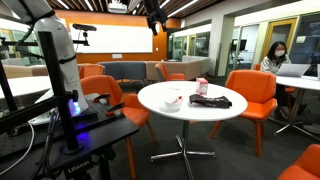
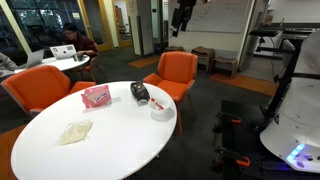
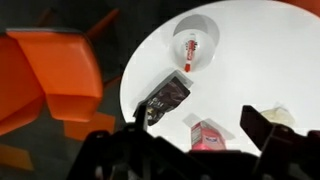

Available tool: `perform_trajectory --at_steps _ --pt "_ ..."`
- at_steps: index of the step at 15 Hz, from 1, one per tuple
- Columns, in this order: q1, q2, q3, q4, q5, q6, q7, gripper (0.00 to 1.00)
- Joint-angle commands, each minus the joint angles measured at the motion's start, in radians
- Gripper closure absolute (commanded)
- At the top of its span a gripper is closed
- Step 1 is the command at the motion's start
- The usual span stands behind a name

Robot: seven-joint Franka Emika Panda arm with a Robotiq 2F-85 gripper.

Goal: Remove the marker from the bowl and put it on the table

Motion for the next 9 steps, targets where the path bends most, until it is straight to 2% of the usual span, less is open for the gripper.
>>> perform_trajectory --at_steps 1,5,9 --pt "-0.022 0.122 0.005 0.024 -0.057 0.119 0.042 0.00" --pt "-0.054 0.272 0.006 0.037 -0.166 0.284 0.071 0.00" --pt "-0.054 0.397 -0.010 0.066 -0.187 0.356 0.096 0.00"
